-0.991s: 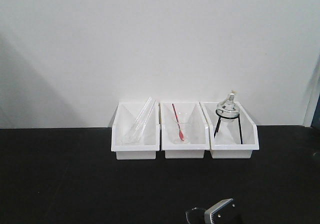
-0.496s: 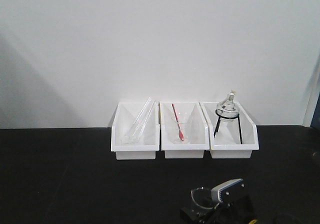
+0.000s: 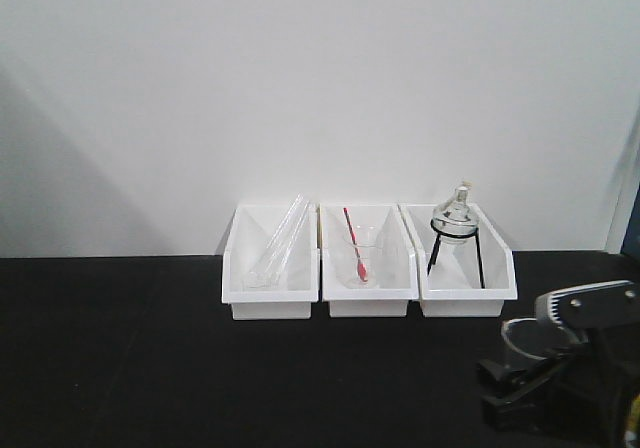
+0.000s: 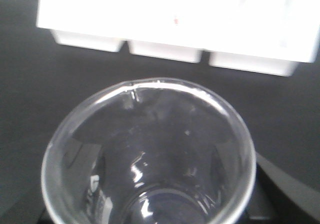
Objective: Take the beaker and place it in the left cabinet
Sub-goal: 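Lift the beaker with the right gripper and draw it toward the robot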
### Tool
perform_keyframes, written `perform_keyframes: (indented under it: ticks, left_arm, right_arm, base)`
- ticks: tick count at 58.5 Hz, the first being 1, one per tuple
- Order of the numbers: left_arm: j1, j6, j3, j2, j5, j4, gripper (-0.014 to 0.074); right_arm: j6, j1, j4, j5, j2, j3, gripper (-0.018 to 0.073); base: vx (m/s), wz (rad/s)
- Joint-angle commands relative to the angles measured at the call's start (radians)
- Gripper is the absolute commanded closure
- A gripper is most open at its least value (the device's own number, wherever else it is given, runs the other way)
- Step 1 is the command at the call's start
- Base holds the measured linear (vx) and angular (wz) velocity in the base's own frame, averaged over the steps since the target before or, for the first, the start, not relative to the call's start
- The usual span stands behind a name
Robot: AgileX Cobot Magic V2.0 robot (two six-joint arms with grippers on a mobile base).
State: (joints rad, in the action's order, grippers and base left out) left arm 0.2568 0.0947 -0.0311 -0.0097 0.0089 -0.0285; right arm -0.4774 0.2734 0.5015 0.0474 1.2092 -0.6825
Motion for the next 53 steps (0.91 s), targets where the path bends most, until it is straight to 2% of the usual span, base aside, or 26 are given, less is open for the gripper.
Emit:
perform_keyframes:
  ticks: [1,23,32,53]
  left_arm:
    - [0.004,-0.003,-0.016,-0.019,-0.084,-0.008,0.0595]
    - [0.004,-0.003,-0.016,-0.019,-0.084,-0.008,0.0595]
    - [0.004,-0.003,-0.016,-0.019,-0.084,-0.008,0.0595]
    - [0.004,-0.003,-0.016,-0.019,-0.084,-0.008,0.0595]
  right_arm:
    - [0.0,-0.002,-0.005,0.073,-0.119,-0.025,0.0565]
    - [0.009,-0.002,0.004,0.333,-0.409,-0.018,0.0565]
    - [0.008,-0.002,0.052,0.28,-0.528,0.088,0.0565]
    - [0.0,-0.002,0.06,0.278,-0.714,0.23,0.0565]
  base:
    - [0.0,0.0]
    - [0.0,0.0]
    - [0.0,0.0]
    - [0.0,0.0]
